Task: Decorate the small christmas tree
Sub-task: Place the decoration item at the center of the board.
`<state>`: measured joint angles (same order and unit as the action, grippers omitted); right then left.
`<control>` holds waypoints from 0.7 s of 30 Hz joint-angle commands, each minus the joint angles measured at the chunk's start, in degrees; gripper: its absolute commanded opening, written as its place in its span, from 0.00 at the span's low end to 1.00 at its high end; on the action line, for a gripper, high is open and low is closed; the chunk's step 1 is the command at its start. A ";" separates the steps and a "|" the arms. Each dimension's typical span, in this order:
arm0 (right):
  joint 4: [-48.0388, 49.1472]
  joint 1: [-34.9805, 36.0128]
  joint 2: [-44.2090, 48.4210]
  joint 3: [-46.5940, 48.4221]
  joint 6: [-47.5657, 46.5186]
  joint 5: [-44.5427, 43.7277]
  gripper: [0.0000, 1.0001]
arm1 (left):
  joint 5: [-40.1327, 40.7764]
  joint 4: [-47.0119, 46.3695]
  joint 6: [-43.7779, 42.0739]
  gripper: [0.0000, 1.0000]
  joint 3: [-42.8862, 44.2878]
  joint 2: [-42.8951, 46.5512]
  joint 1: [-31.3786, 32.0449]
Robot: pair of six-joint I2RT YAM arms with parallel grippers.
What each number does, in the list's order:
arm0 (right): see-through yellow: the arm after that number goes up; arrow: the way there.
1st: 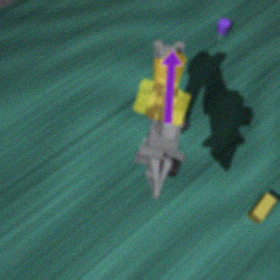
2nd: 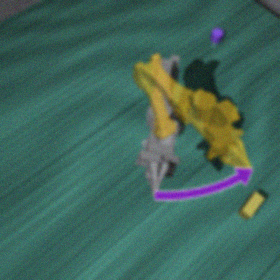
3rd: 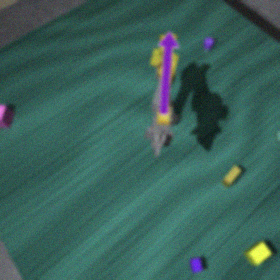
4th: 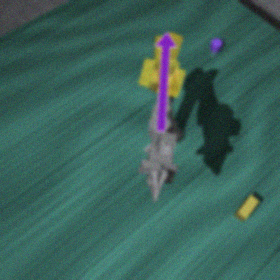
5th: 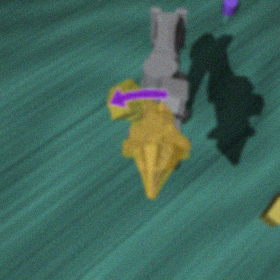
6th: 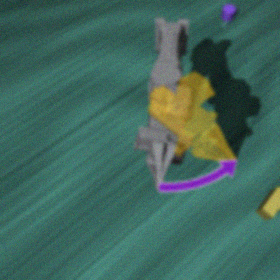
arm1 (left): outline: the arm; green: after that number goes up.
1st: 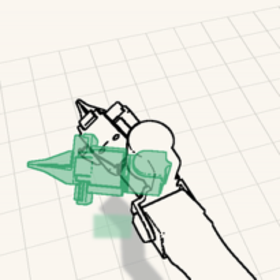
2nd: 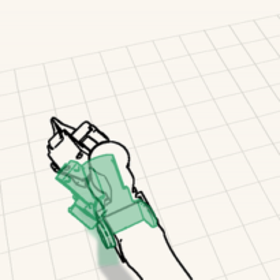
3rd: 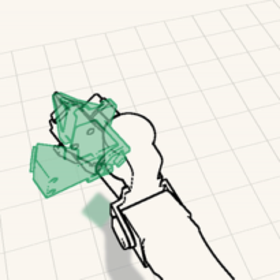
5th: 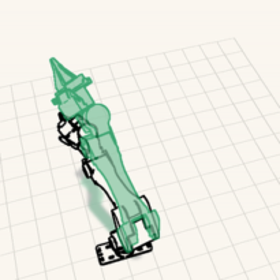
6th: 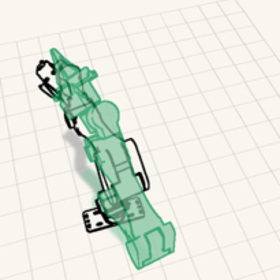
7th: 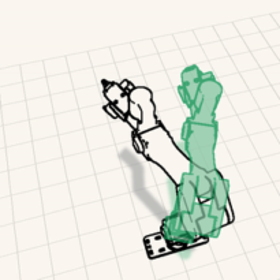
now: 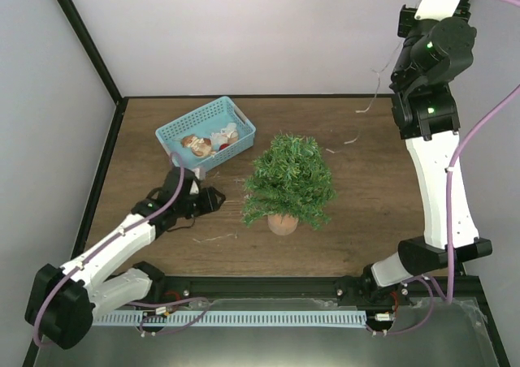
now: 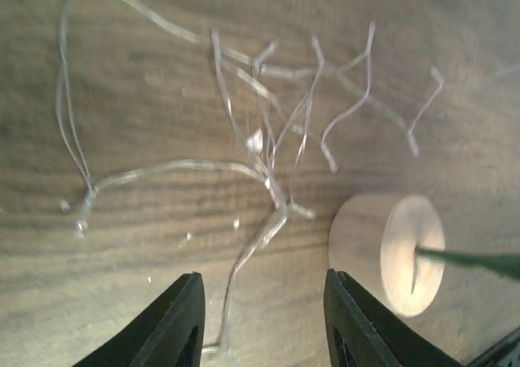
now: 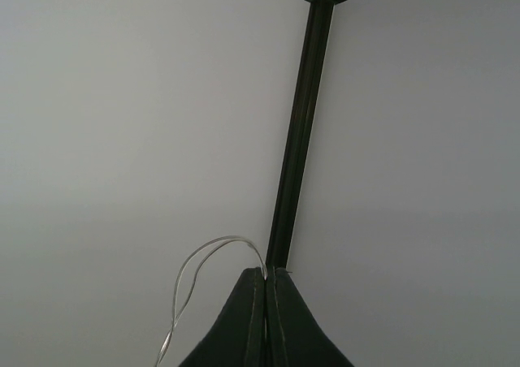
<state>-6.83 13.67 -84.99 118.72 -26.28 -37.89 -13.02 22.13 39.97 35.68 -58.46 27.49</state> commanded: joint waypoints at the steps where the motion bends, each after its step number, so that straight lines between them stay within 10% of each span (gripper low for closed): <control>1: 1.38 -0.18 1.84 -1.09 1.24 1.19 0.01 | -0.02 -7.29 5.00 0.41 -5.89 0.97 4.92; 10: -5.10 -0.14 5.05 -7.21 7.19 2.02 0.01 | 2.99 -13.71 8.52 0.43 -8.54 -5.50 13.99; 21: -13.68 -3.70 17.55 -42.96 27.71 4.20 0.01 | 9.35 -15.46 8.58 0.46 -8.76 -13.61 20.86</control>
<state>-16.21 13.17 -69.25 81.67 -7.51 -35.62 -6.90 9.04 47.79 27.09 -71.46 45.74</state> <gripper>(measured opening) 0.017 0.460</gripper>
